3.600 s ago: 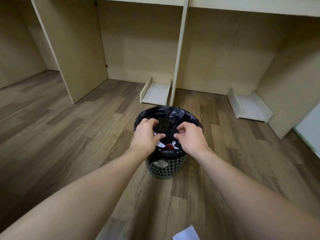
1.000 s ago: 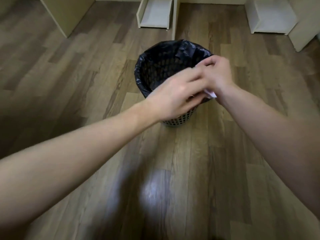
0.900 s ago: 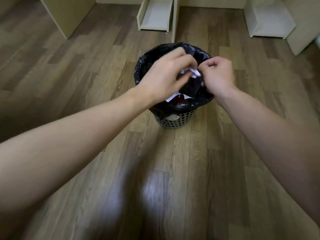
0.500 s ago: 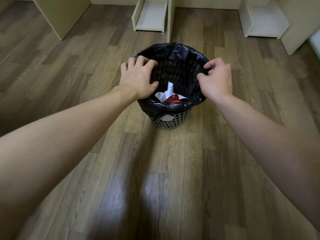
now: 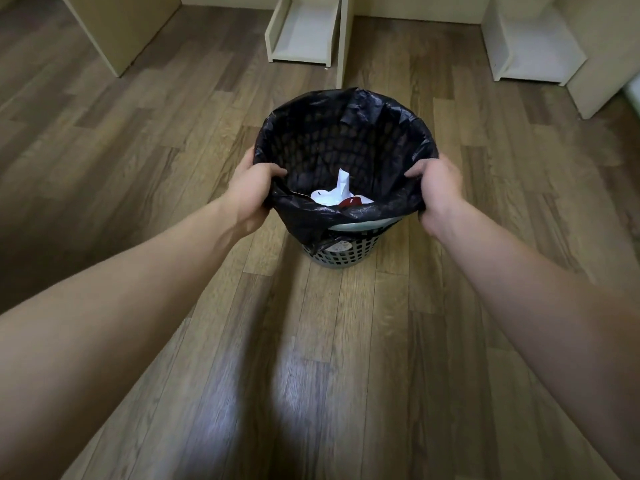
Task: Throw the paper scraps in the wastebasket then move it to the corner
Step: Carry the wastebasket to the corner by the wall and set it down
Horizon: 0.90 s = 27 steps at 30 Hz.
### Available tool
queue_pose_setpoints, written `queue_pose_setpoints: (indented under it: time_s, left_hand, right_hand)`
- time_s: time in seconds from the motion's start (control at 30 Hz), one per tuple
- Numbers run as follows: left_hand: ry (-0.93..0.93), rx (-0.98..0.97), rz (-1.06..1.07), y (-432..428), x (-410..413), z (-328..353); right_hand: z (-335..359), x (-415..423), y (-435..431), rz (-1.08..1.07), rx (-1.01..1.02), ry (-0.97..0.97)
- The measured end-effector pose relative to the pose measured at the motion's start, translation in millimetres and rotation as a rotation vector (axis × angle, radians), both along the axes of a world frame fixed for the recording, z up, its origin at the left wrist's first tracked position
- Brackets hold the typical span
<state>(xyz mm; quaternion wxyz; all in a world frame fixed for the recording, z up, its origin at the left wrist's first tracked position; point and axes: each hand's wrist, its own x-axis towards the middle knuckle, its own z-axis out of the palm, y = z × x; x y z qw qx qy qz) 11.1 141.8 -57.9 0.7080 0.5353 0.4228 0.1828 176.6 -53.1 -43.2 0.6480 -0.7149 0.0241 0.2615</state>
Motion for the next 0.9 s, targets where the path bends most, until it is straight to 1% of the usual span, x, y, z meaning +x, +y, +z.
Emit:
queue_pose_setpoints:
  time_s: [0.1,0.17,0.23,0.3,0.37,0.47,0.6,0.9]
  left_hand:
    - [-0.09,-0.088,-0.02,0,-1,-14]
    - [-0.149,-0.116,0.015,-2,1,-13]
    - [-0.184,-0.134,0.037,-3,1,-3]
    - [-0.18,-0.139,0.056,-3,-5,22]
    - [-0.191,-0.147,0.033,-1,-9,39]
    - [-0.178,-0.161,0.024,-8,-13,93]
    - [-0.213,-0.131,0.081,-17,-14,163]
    - [-0.247,-0.169,0.106,-38,-12,331]
  right_hand:
    - [-8,5,5,-0.024,0.137,0.109]
    - [-10,8,8,-0.044,0.198,0.16]
    - [0,5,11,-0.053,0.235,0.187]
    - [22,2,13,-0.053,0.28,0.225]
    - [40,-1,13,-0.041,0.346,0.237]
    - [89,-5,7,-0.047,0.346,0.252]
    - [158,-9,1,-0.043,0.302,0.266]
    - [321,-4,-18,-0.055,0.286,0.226]
